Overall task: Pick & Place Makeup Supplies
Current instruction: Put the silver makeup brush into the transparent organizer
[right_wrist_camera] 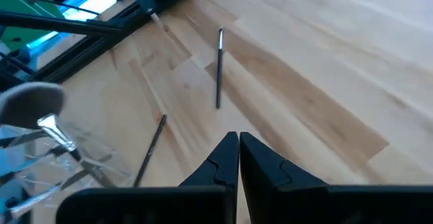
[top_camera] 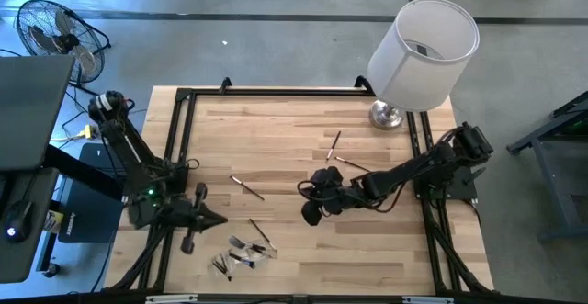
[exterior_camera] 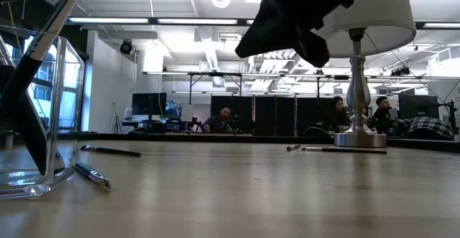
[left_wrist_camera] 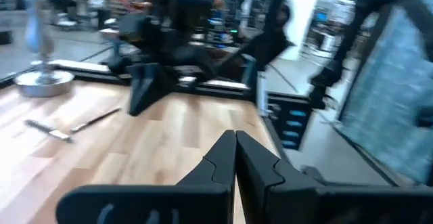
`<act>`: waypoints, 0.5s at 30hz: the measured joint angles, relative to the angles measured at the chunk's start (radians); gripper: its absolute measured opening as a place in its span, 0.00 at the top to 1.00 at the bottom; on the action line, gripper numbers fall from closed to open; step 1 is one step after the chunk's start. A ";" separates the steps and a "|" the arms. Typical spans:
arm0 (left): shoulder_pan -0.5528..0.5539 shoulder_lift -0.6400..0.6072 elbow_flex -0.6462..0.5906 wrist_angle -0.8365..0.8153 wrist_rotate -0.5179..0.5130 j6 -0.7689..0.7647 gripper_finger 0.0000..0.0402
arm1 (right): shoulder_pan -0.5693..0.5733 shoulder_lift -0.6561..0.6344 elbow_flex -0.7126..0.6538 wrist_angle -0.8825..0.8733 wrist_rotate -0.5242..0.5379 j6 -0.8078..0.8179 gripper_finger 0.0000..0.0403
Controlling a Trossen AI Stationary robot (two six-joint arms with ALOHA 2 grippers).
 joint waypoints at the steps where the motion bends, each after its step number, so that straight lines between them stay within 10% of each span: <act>1: 0.031 0.000 0.000 -0.002 0.026 -0.012 1.00 | -0.006 0.000 0.000 -0.001 0.000 -0.021 0.97; 15: 0.624 0.186 0.059 -0.103 0.602 -0.320 1.00 | -0.063 0.000 0.000 -0.333 -0.053 -0.340 0.99</act>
